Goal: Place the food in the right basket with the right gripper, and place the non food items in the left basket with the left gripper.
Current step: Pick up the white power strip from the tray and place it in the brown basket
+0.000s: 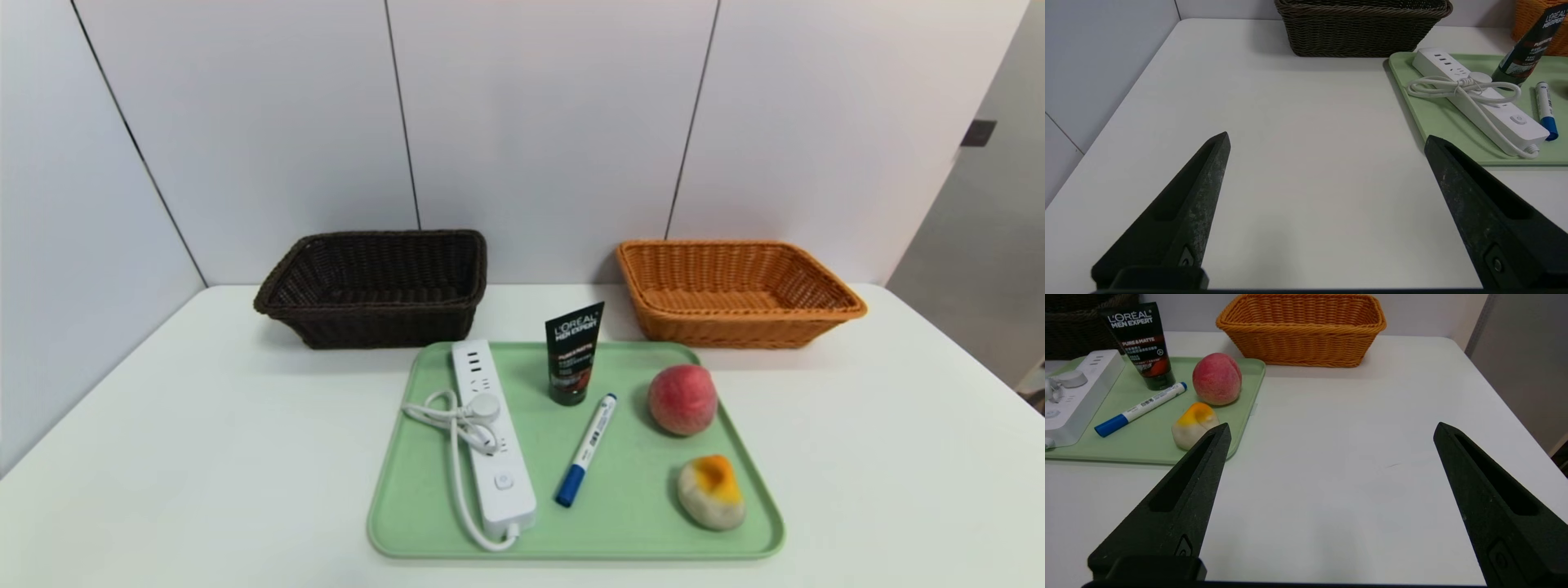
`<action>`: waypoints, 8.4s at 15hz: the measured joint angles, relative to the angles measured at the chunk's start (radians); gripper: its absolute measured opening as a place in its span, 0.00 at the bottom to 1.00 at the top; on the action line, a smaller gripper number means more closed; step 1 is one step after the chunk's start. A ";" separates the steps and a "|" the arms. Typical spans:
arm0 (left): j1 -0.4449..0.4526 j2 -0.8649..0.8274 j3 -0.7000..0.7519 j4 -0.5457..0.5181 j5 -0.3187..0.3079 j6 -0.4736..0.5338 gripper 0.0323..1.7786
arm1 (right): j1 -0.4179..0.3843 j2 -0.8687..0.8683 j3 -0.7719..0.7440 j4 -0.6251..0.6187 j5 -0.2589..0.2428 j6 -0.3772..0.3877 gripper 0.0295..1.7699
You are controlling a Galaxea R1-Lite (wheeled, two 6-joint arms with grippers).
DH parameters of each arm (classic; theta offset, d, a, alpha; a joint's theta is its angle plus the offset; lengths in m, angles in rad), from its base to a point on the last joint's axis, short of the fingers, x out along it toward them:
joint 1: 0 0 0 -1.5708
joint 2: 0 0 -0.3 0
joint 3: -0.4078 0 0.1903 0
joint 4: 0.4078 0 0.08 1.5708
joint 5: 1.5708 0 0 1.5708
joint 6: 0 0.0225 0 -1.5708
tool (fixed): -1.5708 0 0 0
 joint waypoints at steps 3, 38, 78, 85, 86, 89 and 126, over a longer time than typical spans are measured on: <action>0.000 0.194 -0.118 0.027 -0.006 -0.004 0.95 | 0.007 0.165 -0.076 0.009 -0.002 0.000 0.97; -0.731 1.587 -1.155 0.349 0.078 -0.483 0.95 | 0.263 1.183 -0.761 0.182 0.152 -0.064 0.97; -0.761 1.925 -1.402 0.609 0.265 -0.805 0.95 | 0.249 1.233 -0.666 0.086 0.152 -0.026 0.97; -0.760 1.967 -1.406 0.608 0.267 -0.829 0.95 | 0.249 1.233 -0.659 0.085 0.152 -0.026 0.97; -0.759 1.977 -1.406 0.606 0.267 -0.830 0.95 | 0.249 1.232 -0.654 0.086 0.152 -0.027 0.97; -0.755 2.009 -1.425 0.606 0.267 -0.834 0.95 | 0.249 1.230 -0.648 0.085 0.152 -0.027 0.97; -0.718 1.938 -1.490 0.668 0.266 -0.817 0.51 | 0.250 1.225 -0.636 0.074 0.154 -0.029 0.97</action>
